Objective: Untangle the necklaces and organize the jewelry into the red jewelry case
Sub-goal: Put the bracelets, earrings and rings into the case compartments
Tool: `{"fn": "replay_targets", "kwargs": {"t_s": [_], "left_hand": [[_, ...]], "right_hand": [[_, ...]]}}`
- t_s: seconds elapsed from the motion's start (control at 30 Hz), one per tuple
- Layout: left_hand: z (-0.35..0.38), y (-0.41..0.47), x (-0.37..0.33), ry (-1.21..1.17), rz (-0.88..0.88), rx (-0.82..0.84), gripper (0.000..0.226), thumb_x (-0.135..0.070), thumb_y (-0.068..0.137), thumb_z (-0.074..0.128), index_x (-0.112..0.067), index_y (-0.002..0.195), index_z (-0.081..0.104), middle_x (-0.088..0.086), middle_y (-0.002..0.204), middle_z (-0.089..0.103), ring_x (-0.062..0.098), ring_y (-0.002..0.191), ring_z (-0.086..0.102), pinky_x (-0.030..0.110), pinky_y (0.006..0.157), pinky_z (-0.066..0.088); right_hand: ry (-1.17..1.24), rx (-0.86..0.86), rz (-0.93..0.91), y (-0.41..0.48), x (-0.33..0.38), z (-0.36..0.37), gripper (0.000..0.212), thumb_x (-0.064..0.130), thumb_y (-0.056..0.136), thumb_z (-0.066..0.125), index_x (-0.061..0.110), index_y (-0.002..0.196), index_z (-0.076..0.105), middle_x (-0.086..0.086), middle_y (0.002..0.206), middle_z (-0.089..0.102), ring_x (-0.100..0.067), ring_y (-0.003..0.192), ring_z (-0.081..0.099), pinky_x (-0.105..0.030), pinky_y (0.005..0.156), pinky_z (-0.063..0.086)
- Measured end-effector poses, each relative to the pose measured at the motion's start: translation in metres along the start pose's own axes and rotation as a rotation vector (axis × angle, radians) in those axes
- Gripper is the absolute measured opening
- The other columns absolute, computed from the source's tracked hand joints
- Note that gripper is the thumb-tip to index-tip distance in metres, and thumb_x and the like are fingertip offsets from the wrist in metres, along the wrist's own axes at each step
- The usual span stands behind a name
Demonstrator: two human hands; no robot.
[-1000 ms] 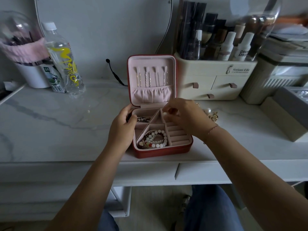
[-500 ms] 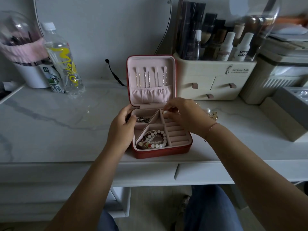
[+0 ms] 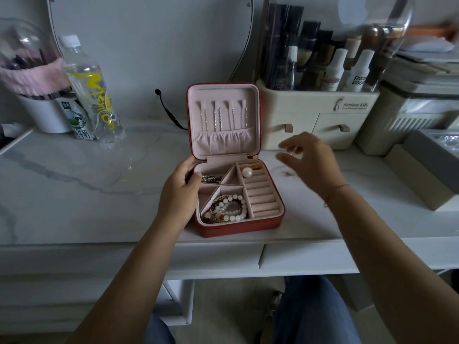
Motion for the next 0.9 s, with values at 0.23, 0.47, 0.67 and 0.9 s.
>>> {"fn": "replay_targets", "kwargs": {"t_s": [0.23,0.47,0.67,0.9], "left_hand": [[0.001,0.001,0.001,0.005,-0.006,-0.005,0.042,-0.009,0.095,0.048,-0.022,0.134,0.053,-0.012,0.122,0.061,0.003,0.112,0.055,0.017,0.091,0.038],[0.000,0.000,-0.001,0.013,-0.004,-0.004,0.041,-0.009,0.095,0.047,-0.021,0.134,0.053,-0.015,0.119,0.059,0.001,0.108,0.054,0.008,0.083,0.036],[0.000,0.000,-0.001,0.020,-0.013,-0.001,0.041,-0.010,0.096,0.047,-0.021,0.136,0.051,-0.010,0.126,0.058,0.004,0.114,0.053,0.014,0.090,0.036],[0.001,-0.001,0.000,0.009,-0.021,0.002,0.040,-0.011,0.096,0.047,-0.024,0.132,0.054,-0.012,0.121,0.061,0.004,0.112,0.055,0.016,0.088,0.038]], "right_hand": [[-0.257,0.166,0.342,0.000,-0.062,-0.006,0.023,0.033,0.082,0.068,0.022,0.102,0.068,0.001,0.098,0.067,-0.025,0.104,0.055,-0.037,0.090,0.035],[-0.205,0.191,0.335,0.002,-0.056,0.001,0.017,0.018,0.082,0.064,0.018,0.098,0.069,-0.005,0.091,0.070,-0.026,0.089,0.064,-0.045,0.093,0.045],[0.064,0.046,0.095,0.005,-0.008,-0.013,0.015,0.019,0.079,0.074,0.013,0.089,0.066,0.003,0.080,0.064,-0.010,0.071,0.061,-0.018,0.070,0.049],[0.082,0.248,-0.155,-0.006,0.035,0.005,0.016,0.013,0.084,0.069,0.015,0.099,0.072,0.000,0.092,0.066,-0.012,0.079,0.061,-0.022,0.076,0.050]]}}
Point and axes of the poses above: each hand's wrist, its own y-axis towards the middle knuckle, its own z-axis out of the palm, x = y × z, the point moved 4 cm from there along y, towards the middle knuckle
